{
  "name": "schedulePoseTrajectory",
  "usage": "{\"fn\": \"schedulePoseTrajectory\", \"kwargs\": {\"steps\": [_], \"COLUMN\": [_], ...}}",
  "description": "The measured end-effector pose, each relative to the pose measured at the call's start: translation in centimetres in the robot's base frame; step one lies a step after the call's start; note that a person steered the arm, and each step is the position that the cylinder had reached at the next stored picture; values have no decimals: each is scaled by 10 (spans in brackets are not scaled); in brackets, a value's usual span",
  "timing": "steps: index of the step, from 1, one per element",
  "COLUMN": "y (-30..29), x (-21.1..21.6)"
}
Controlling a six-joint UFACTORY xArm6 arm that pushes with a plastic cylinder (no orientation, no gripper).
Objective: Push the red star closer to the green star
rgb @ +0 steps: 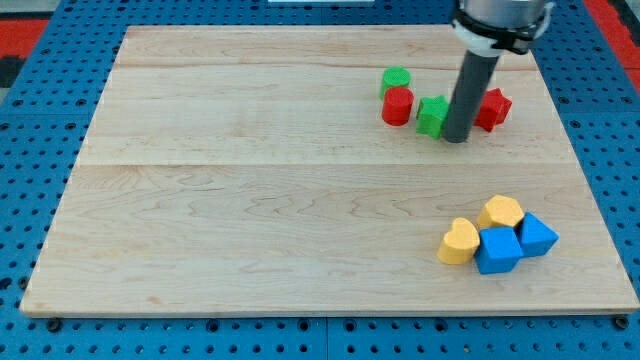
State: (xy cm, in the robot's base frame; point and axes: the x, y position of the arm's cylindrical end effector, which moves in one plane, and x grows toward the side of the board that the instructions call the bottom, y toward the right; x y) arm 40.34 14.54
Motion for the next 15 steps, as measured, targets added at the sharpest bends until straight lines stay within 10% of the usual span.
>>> {"fn": "schedulePoseTrajectory", "kwargs": {"steps": [4, 9, 12, 15], "y": [198, 104, 149, 43], "x": [-3, -60, -35, -24]}}
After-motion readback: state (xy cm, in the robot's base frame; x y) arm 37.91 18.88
